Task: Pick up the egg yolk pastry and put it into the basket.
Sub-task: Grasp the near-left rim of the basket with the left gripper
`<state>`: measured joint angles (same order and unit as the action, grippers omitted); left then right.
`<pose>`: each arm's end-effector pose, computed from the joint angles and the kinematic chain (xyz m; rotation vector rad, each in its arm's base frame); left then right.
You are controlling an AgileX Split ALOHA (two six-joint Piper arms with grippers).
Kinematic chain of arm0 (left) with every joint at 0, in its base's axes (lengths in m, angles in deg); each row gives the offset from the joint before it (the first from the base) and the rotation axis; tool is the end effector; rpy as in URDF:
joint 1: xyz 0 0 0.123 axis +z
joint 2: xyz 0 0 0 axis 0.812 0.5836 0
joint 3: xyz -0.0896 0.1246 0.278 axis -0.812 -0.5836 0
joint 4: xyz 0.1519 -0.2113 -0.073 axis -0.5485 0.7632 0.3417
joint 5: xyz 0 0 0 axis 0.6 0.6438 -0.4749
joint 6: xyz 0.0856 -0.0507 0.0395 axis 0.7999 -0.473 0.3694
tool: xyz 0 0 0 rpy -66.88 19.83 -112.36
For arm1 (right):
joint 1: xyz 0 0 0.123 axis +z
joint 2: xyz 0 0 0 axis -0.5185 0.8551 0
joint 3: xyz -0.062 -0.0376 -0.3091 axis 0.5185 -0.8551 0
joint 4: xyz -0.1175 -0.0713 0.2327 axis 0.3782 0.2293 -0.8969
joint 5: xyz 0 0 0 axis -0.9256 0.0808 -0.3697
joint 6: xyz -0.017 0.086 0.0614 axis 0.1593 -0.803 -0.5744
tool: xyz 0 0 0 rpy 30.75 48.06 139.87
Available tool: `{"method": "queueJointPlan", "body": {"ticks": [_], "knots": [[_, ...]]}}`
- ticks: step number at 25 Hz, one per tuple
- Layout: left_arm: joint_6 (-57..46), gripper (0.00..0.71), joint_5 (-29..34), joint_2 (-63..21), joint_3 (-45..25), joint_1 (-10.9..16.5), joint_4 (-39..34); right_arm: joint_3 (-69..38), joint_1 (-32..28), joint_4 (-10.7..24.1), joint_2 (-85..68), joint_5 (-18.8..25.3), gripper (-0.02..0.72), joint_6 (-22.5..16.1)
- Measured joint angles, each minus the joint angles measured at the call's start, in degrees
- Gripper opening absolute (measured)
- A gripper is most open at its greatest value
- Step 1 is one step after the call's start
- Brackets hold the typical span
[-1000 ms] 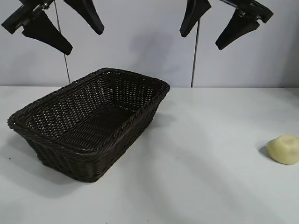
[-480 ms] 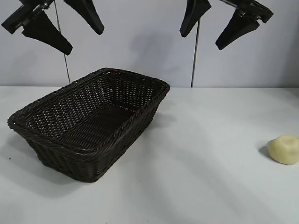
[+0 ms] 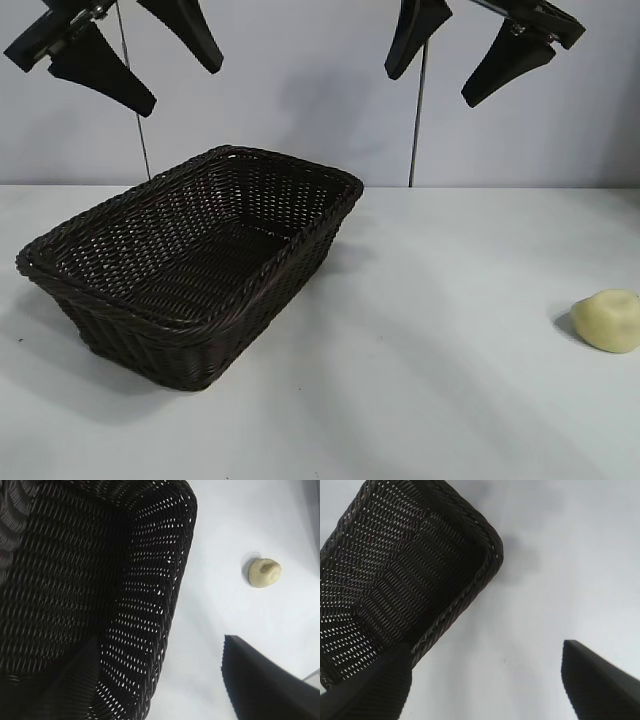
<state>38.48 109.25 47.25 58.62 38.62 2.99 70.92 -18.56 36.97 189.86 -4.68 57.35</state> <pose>0.3788 -0.1601 0.3188 0.1269 2.7554 -0.8474 0.4222 0.1277 0.3313 -0.3078 2.6692 0.4960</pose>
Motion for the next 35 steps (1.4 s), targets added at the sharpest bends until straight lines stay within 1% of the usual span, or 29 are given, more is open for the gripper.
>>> {"method": "queueJointPlan", "body": {"ticks": [3,6,9,13,20,23,25,29,32,35], "knots": [[-3.28,0.507,1.77,-1.31,-0.12,0.00,-0.17,0.00,0.00,0.00,0.00,0.25,0.589,0.00],[-7.29,0.507,2.23,-3.94,-1.81,0.00,-0.28,0.00,0.00,0.00,0.00,0.60,0.589,0.00],[-10.06,0.507,2.23,-6.78,-4.17,0.00,-0.98,0.00,0.00,0.00,0.00,0.64,0.589,0.00],[-14.76,0.507,0.77,-10.84,-8.61,0.00,-4.23,0.00,0.00,0.00,0.00,0.69,0.589,0.00],[-24.99,0.507,-6.54,-18.39,-21.65,0.00,-5.54,0.00,0.00,0.00,0.00,0.71,0.589,0.00],[-28.57,0.507,-10.43,-21.00,-27.98,0.00,-5.54,0.00,0.00,0.00,0.00,0.75,0.589,0.00],[-30.99,0.507,-12.47,-21.80,-30.91,0.00,-5.54,0.00,0.00,0.00,0.00,0.75,0.589,0.00],[-35.34,0.507,-16.05,-21.93,-34.25,0.00,-5.54,0.00,0.00,0.00,0.00,0.75,0.589,0.00],[-37.31,0.507,-18.71,-21.93,-35.44,0.00,-5.54,0.00,0.00,0.00,0.00,0.75,0.589,0.00],[-39.21,0.507,-20.04,-21.86,-36.48,0.00,-5.54,0.00,0.00,0.00,0.00,0.75,0.589,0.00]]}}
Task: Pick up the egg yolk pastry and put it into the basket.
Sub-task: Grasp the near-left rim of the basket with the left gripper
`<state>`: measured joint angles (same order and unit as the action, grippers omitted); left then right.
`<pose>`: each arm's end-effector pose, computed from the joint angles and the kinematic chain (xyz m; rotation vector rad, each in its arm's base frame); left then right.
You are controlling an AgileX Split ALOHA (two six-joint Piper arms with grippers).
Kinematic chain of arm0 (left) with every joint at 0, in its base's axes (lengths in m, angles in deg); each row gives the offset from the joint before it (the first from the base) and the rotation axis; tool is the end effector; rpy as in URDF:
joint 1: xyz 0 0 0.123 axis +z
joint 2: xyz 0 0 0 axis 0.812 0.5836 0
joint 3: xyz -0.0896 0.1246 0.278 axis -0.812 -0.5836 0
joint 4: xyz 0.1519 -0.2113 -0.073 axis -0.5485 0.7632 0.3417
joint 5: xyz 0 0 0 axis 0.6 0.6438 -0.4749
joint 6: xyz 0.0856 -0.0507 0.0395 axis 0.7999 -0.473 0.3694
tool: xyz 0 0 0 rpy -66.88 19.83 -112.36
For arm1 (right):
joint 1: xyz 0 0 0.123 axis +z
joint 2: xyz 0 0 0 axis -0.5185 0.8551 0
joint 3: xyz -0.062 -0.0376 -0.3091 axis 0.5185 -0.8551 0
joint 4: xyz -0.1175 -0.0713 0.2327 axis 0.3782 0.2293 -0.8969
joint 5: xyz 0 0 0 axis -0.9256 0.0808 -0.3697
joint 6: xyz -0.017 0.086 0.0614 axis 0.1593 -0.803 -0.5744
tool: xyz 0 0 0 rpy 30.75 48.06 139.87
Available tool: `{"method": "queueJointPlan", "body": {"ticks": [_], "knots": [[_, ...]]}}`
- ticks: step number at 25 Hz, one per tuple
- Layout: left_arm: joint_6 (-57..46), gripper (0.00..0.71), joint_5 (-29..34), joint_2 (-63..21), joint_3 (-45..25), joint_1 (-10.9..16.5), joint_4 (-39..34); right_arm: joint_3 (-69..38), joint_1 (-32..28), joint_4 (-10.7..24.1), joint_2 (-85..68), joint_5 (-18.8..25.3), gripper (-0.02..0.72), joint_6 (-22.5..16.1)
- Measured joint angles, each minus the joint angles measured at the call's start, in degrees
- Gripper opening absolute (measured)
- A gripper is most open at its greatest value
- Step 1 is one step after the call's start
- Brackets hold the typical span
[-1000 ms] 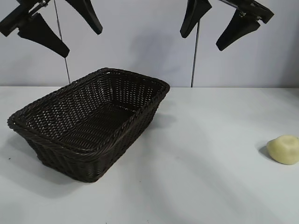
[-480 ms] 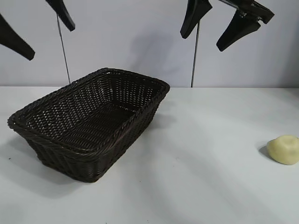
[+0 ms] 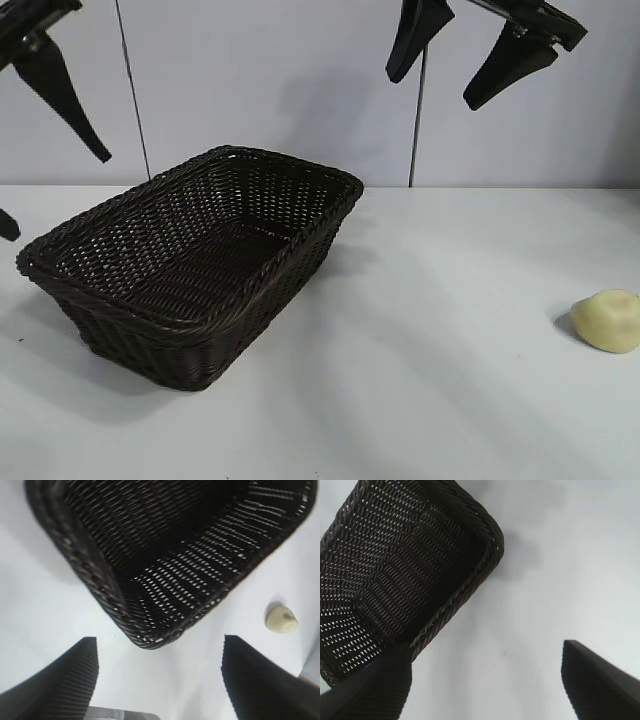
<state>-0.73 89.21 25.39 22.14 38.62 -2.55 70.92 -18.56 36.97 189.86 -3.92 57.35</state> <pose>0.2655 -0.1090 0.2630 -0.9638 2.6622 -0.7982 0.4209 0.1276 0.3308 -0.3125 2.6818 0.4975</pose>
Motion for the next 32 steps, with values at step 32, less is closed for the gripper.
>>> {"method": "queueJointPlan", "body": {"ticks": [32], "knots": [[-6.97,0.507,-14.63,17.98,-2.85,-4.57,-1.62,0.00,0.00,0.00,0.00,0.00,0.589,0.00]]}}
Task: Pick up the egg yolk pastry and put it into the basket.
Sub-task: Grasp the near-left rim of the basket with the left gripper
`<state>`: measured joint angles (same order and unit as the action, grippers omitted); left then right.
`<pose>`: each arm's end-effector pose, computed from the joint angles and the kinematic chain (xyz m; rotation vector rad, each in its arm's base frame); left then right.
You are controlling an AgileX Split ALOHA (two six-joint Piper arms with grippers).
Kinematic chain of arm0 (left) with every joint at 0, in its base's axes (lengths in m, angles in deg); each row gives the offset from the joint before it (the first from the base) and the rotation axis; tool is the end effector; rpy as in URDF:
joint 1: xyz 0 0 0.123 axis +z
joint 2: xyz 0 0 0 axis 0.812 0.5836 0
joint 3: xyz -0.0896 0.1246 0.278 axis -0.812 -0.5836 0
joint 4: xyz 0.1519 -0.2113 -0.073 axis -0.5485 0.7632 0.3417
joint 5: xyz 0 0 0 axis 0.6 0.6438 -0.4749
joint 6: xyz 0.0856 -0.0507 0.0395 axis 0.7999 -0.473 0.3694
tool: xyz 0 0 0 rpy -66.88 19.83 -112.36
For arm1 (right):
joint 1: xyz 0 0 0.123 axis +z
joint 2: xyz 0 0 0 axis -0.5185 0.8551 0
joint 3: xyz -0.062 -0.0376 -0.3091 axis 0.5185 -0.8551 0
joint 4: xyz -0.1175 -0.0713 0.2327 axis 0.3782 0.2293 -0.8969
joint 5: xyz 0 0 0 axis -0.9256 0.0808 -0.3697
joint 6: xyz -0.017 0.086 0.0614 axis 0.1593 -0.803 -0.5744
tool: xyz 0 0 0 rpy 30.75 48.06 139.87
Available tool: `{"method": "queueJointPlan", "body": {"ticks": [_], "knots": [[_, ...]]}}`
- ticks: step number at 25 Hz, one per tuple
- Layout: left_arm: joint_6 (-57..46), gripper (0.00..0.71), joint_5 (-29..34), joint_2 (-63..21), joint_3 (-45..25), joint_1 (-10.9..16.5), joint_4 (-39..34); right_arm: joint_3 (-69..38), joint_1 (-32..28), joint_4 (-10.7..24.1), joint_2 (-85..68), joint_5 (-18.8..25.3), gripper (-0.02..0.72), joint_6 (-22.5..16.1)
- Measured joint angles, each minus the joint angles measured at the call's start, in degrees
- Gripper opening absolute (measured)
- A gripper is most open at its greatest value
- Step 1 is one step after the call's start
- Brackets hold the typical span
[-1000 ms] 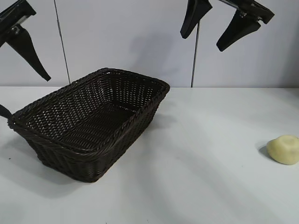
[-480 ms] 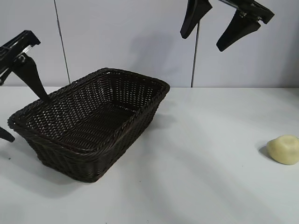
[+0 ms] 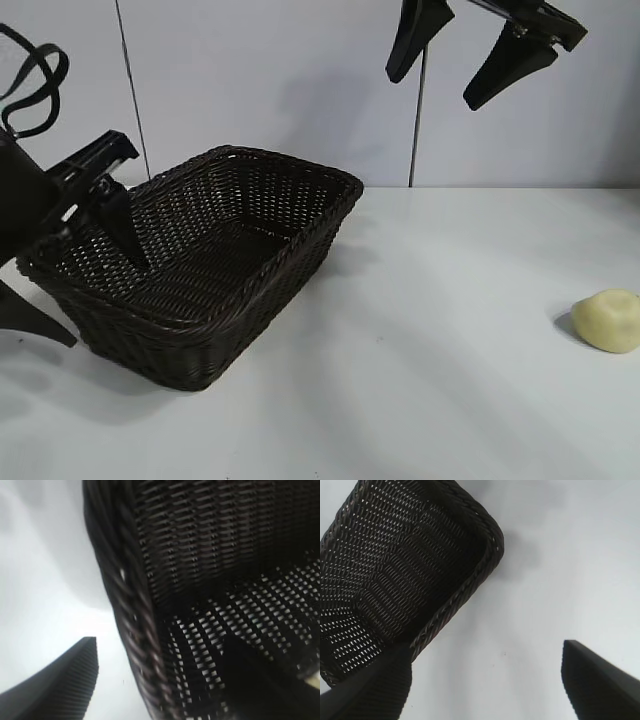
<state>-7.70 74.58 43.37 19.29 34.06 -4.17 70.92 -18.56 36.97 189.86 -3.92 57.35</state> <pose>0.2979 -0.1327 0.1600 -1.1740 2.7128 -0.6058 0.4209 0.1276 0.3308 -0.3125 2.6818 0.4975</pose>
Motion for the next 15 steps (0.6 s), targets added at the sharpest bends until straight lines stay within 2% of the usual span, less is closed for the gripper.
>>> {"method": "queueJointPlan", "body": {"ticks": [4,9,15], "knots": [[-0.13,0.486,-2.02,0.69,0.00,0.00,-0.12,0.00,0.00,0.00,0.00,0.00,0.589,0.00],[-0.18,0.326,-2.86,0.69,0.00,0.00,-0.46,0.00,0.00,0.00,0.00,0.00,0.589,0.00],[-0.18,0.177,-2.78,0.69,0.00,0.00,-0.51,0.00,0.00,0.00,0.00,0.00,0.589,0.00]]}}
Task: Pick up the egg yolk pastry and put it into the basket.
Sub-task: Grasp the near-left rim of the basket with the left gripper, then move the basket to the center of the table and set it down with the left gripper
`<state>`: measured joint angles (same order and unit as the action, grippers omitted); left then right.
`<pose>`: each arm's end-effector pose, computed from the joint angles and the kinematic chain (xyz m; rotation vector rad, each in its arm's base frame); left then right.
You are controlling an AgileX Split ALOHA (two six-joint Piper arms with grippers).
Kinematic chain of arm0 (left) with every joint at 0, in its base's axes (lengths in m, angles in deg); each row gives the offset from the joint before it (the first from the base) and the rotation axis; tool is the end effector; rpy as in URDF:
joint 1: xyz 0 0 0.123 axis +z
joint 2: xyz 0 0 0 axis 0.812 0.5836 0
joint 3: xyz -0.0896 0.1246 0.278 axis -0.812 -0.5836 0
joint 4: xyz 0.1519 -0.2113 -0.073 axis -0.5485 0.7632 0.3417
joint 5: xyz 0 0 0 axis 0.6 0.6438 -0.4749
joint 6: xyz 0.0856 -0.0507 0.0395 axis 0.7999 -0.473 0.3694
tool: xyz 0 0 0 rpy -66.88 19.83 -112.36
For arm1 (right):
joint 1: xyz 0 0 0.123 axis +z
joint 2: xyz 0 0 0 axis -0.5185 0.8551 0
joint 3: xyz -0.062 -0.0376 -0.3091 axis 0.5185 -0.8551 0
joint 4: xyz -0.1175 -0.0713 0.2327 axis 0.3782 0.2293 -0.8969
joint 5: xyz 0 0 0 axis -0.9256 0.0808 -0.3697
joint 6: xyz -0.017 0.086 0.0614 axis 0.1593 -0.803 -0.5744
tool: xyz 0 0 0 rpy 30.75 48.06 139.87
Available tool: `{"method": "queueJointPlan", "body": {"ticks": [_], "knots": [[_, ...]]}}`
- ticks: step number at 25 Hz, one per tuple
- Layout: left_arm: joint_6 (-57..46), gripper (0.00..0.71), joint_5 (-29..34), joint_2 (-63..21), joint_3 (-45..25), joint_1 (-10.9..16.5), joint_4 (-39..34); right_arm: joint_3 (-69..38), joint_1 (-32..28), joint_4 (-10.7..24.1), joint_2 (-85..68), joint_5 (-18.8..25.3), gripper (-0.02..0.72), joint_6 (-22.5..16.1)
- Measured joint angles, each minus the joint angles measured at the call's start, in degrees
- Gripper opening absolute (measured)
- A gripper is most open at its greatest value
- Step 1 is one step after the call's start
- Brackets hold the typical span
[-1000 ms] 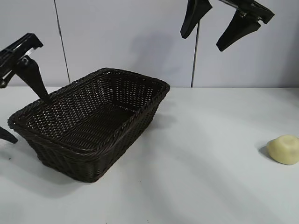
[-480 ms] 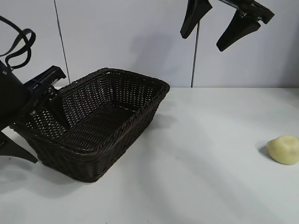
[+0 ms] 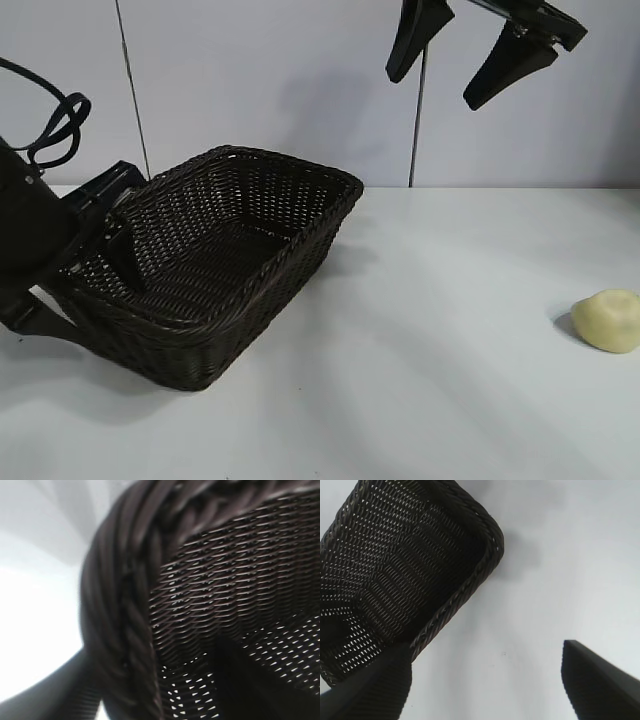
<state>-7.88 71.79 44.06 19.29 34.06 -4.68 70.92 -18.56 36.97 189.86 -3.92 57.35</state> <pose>0.3033 -0.1321 0.1574 -1.1649 2.6739 -0.6080 0.4209 0.1276 0.3308 -0.3125 2.6818 0.4975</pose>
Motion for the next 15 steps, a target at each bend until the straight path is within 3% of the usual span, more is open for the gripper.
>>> {"method": "queueJointPlan", "body": {"ticks": [3,15], "knots": [[-0.58,0.099,-0.34,0.05,0.00,0.00,0.16,0.00,0.00,0.00,0.00,0.00,0.589,0.00],[-0.41,0.097,3.50,-0.79,0.79,0.00,0.27,0.00,0.00,0.00,0.00,0.00,0.589,0.00]]}}
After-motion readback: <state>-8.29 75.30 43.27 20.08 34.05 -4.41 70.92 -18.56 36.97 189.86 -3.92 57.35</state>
